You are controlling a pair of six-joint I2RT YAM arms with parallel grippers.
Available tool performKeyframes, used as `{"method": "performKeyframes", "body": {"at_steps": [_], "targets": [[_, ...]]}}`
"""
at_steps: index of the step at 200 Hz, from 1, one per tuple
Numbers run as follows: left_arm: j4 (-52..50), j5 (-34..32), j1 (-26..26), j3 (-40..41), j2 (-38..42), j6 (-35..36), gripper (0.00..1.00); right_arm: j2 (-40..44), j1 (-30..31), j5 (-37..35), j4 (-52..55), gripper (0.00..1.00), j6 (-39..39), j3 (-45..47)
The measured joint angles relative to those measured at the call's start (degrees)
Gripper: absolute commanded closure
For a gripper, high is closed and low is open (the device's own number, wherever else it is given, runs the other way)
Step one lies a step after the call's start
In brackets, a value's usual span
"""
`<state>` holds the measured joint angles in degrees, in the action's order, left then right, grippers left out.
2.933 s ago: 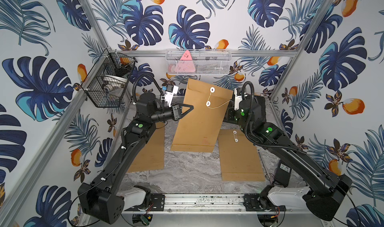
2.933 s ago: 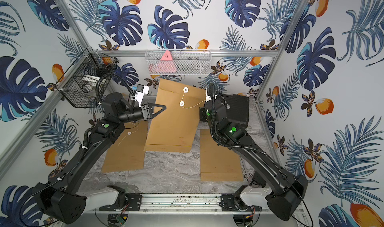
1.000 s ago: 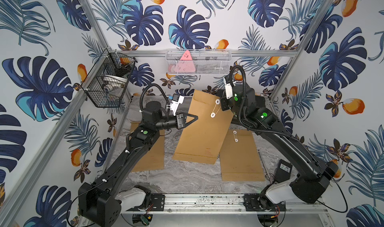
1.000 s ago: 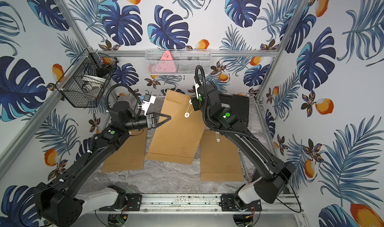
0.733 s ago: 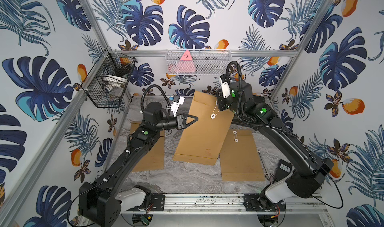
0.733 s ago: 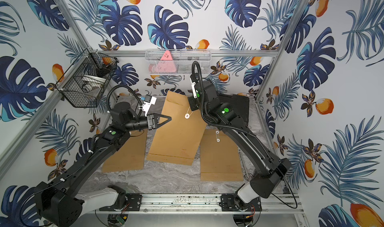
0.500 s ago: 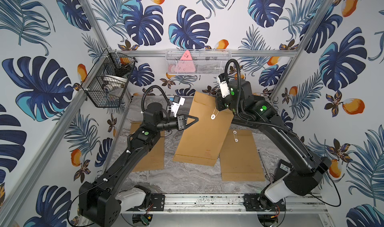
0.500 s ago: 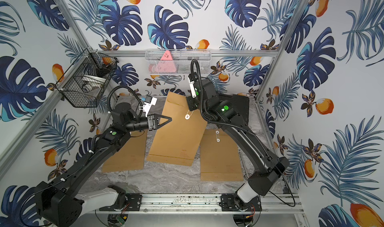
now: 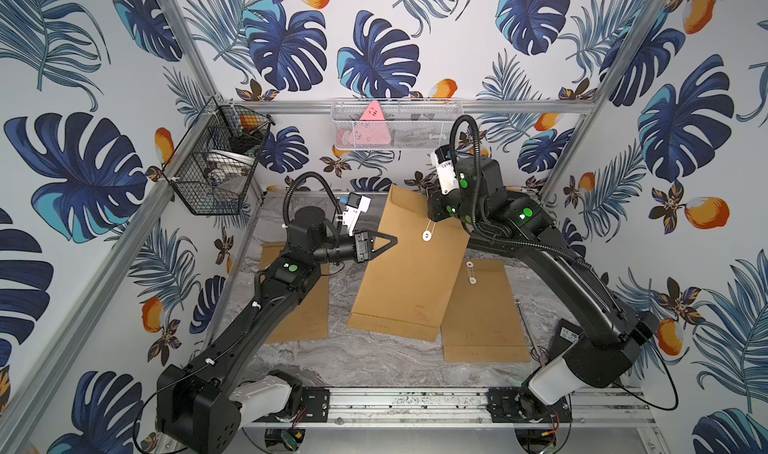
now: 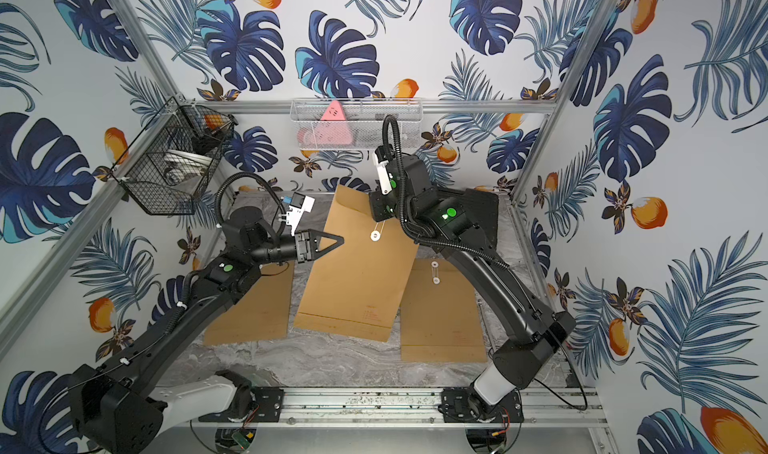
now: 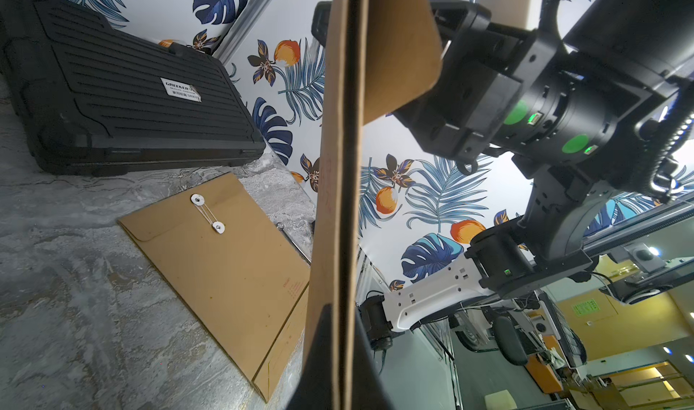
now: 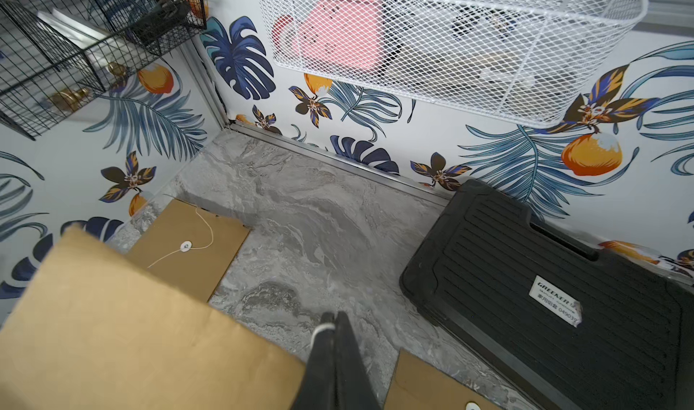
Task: Close the mouth of the file bag
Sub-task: Close the file bag.
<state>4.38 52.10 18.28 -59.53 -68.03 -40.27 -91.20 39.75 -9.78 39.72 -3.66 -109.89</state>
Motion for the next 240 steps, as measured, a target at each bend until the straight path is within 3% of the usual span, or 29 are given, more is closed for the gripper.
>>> {"method": "performKeyframes", "body": {"at_steps": [137, 240], "targets": [[-2.34, -2.16, 0.0, -1.77, -1.03, 2.82, 1.0, 4.52, -0.04, 9.22, 0.72, 1.0, -6.51, 5.9], [-4.44, -2.86, -0.2, -2.82, -2.14, 4.17, 1.0, 13.84, -0.11, 2.34, -6.08, 1.0, -12.41, 21.99]]}}
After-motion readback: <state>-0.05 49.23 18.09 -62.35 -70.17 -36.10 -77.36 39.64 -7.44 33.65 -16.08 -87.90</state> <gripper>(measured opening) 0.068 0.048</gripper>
